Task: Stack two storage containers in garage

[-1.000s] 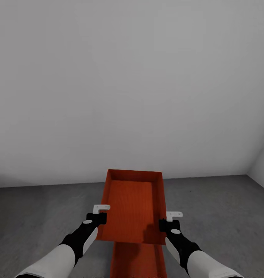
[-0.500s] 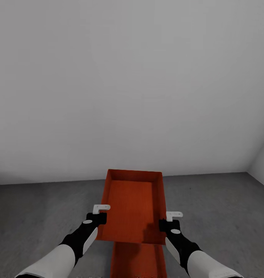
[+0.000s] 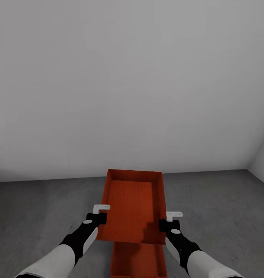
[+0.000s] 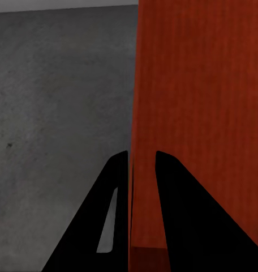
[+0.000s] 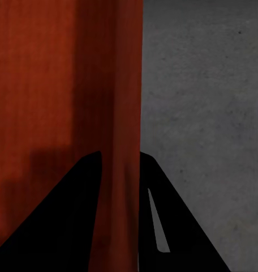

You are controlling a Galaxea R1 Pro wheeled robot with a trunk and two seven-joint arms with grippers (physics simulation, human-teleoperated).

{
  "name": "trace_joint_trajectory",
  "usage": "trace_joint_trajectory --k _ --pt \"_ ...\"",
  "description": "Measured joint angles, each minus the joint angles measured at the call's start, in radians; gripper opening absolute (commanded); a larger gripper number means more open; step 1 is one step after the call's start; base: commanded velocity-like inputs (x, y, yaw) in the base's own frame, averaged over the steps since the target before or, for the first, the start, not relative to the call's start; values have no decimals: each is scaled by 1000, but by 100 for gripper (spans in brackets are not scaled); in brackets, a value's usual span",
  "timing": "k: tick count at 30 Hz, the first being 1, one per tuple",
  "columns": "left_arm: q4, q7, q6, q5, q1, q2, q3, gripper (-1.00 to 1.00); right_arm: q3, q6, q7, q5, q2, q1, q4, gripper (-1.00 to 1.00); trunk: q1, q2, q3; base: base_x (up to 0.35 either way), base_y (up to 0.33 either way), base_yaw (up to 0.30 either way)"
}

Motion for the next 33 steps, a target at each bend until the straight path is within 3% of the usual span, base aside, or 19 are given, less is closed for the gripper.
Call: trace_joint_trajectory --k 33 --pt "0 0 0 0 0 0 0 -100 0 0 0 0 0 0 0 -100 0 0 -54 0 0 0"
